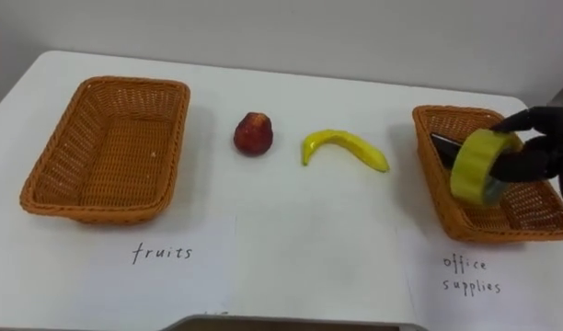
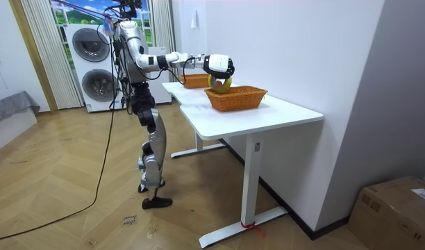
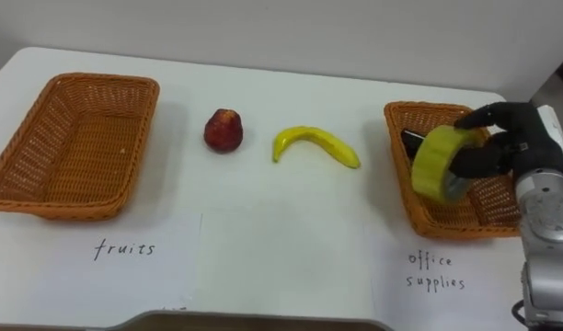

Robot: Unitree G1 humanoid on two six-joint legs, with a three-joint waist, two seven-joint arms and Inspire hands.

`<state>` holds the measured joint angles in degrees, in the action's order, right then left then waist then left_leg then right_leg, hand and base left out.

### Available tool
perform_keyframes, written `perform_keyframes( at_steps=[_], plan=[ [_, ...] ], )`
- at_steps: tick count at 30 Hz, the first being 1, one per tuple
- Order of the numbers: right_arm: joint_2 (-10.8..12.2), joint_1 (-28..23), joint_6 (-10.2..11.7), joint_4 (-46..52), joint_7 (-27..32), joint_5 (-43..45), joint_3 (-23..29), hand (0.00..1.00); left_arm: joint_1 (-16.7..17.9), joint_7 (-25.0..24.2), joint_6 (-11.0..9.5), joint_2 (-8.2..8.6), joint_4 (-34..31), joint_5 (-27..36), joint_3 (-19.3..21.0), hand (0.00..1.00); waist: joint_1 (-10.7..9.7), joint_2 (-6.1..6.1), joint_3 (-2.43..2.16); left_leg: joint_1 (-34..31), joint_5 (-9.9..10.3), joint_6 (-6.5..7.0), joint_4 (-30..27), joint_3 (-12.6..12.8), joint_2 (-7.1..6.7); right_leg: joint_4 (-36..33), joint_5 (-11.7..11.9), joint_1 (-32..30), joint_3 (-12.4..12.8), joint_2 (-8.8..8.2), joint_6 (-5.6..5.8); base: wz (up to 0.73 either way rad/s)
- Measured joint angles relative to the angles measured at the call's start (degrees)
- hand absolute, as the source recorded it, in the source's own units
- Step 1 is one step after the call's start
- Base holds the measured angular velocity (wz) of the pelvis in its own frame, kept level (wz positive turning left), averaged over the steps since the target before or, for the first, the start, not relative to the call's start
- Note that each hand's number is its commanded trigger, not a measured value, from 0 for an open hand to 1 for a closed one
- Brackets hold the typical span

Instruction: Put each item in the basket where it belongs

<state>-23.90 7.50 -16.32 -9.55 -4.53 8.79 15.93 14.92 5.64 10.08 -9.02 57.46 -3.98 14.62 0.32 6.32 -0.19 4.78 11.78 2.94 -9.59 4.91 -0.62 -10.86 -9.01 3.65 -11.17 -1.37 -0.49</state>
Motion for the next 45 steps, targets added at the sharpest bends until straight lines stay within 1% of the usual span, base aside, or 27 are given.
perform_keyframes(
  at_steps=[6, 8, 9, 10, 11, 15, 19, 38, 45],
  plan=[
    [0.0, 0.0, 0.0, -1.8, 0.8, 0.0, 0.0, 1.0, 0.0, 0.0, 0.1, -0.03, 1.0, 0.0, -0.1, 0.0, 0.1, 0.01, 0.01, -0.2, 0.0, 0.0, 0.0, 0.4, 0.04, -0.3, 0.0, -0.5, 0.1, 0.02, 0.0, -0.03],
    [0.0, 0.0, 0.0, -2.1, 0.8, -0.2, -0.1, 1.0, 0.0, -0.1, 0.4, -0.02, 1.3, 0.0, -0.1, 0.0, 0.2, -0.03, 0.12, -0.2, 0.0, 0.0, 0.1, 0.5, 0.07, -0.8, 0.0, -0.7, 0.2, 0.01, 0.01, -0.05],
    [0.0, 0.0, 0.0, -2.4, 0.9, -0.2, -0.1, 0.66, 0.0, -0.1, 0.4, -0.08, 1.5, 0.0, -0.1, 0.0, 0.2, -0.02, 0.13, -0.1, 0.0, 0.01, 0.1, 0.5, 0.06, -0.8, 0.0, -0.7, 0.2, -0.01, 0.02, 0.0],
    [0.0, 0.0, 0.0, -2.5, 0.9, -0.2, -0.1, 0.17, 0.0, -0.1, 0.4, -0.14, 1.7, 0.0, -0.1, 0.0, 0.2, 0.0, 0.14, -0.1, 0.0, 0.01, 0.1, 0.5, 0.05, -0.8, 0.0, -0.7, 0.2, -0.02, 0.03, 0.0],
    [0.0, 0.0, 0.0, -2.9, 0.9, -0.2, -0.1, 0.0, 0.0, -0.1, 0.6, -0.28, 1.7, 0.0, -0.1, 0.0, 0.2, 0.06, 0.17, -0.1, 0.0, 0.01, 0.0, 0.5, 0.04, -0.8, 0.0, -0.7, 0.2, -0.03, 0.03, 0.0],
    [0.0, 0.0, 0.0, -3.4, 1.1, -0.3, -0.1, 0.0, 0.1, -0.1, 1.2, -0.7, 1.8, 0.0, -0.1, 0.0, 0.2, 0.08, 0.16, -0.2, 0.0, 0.02, 0.0, 0.5, 0.02, -0.8, 0.0, -0.8, 0.2, -0.07, 0.04, 0.0],
    [0.0, 0.2, 0.0, -3.4, 2.0, -0.3, -0.1, 0.0, 0.1, -0.1, 1.4, -0.78, 2.0, 0.0, -0.1, 0.0, 0.2, 0.09, 0.15, -0.2, 0.0, 0.02, -0.1, 0.5, 0.0, -0.8, -0.1, -0.7, 0.3, -0.09, 0.05, 0.0],
    [0.0, 0.7, 0.0, -3.4, 3.1, -1.8, -0.1, 0.0, 0.2, -0.1, 1.6, -0.84, 2.0, 0.0, -0.1, 0.0, 0.2, 0.23, 0.05, -0.2, 0.0, 0.02, -0.2, 0.5, -0.03, -0.7, -0.2, -0.7, 0.4, -0.12, 0.09, 0.0],
    [-0.1, 1.7, 0.0, -3.4, 3.1, -1.8, -0.1, 0.0, 0.1, -0.1, 1.6, -0.92, 1.6, 0.0, -0.1, 0.0, 0.1, 0.24, 0.01, -0.2, 0.0, 0.02, -0.2, 0.5, -0.03, -0.7, -0.2, -0.7, 0.3, -0.12, 0.09, 0.0]
  ],
)
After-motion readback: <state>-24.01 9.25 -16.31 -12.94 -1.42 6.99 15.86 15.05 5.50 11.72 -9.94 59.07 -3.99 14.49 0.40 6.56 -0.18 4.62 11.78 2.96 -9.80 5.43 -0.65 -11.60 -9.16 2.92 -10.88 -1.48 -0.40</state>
